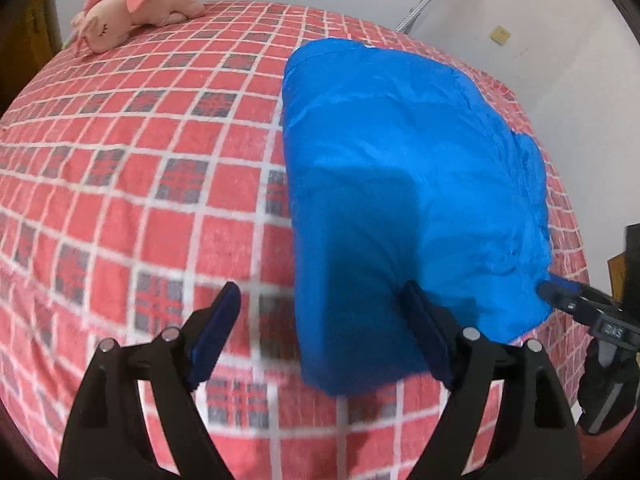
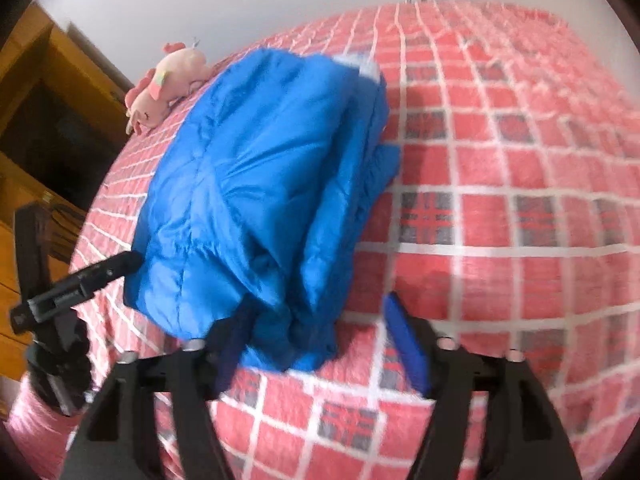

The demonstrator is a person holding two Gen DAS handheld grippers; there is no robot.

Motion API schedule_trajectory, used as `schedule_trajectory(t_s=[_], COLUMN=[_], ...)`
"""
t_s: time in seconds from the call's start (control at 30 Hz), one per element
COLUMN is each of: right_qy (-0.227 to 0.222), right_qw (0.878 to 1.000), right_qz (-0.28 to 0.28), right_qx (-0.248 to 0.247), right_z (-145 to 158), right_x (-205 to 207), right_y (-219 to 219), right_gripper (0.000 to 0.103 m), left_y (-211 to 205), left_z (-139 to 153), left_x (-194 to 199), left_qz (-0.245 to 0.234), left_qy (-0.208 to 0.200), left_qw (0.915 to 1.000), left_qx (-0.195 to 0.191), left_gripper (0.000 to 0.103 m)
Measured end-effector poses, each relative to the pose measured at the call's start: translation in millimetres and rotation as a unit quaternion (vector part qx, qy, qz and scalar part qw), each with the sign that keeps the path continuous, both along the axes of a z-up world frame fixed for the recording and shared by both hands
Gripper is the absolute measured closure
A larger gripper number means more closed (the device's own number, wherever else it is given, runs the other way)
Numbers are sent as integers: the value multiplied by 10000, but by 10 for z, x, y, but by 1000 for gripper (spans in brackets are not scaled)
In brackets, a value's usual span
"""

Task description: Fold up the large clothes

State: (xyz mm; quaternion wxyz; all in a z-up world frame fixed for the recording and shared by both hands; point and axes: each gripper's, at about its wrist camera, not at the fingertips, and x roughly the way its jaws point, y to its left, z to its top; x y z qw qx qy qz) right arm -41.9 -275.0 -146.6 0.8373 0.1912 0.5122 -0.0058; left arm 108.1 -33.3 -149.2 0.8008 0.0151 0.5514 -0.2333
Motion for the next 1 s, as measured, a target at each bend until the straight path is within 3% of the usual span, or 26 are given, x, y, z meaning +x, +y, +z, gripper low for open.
schedule_trajectory(t_s=[0.07, 0.27, 0.67, 1.0], right_qy=[51, 197, 209, 268], right_qw=[9999, 9989, 9982, 9972], right_qz=[-24, -142, -145, -258], right_qx=[-106, -398, -538, -644], right_z=[76, 152, 354, 554], right_x=[-92, -213, -347, -447], right_y=[32, 185, 394, 401], right_gripper=[21, 15, 8, 4], left_y=[18, 10, 37, 36], left_z=[65, 189, 501, 690], left_x=[-81, -293, -638, -832], left_qz=[21, 59, 149, 141], left_qy=[-44, -131, -426, -368], left_qw=[9998, 9979, 9960, 9942], left_qx=[179, 636, 769, 996], left_gripper=[18, 15, 12, 12])
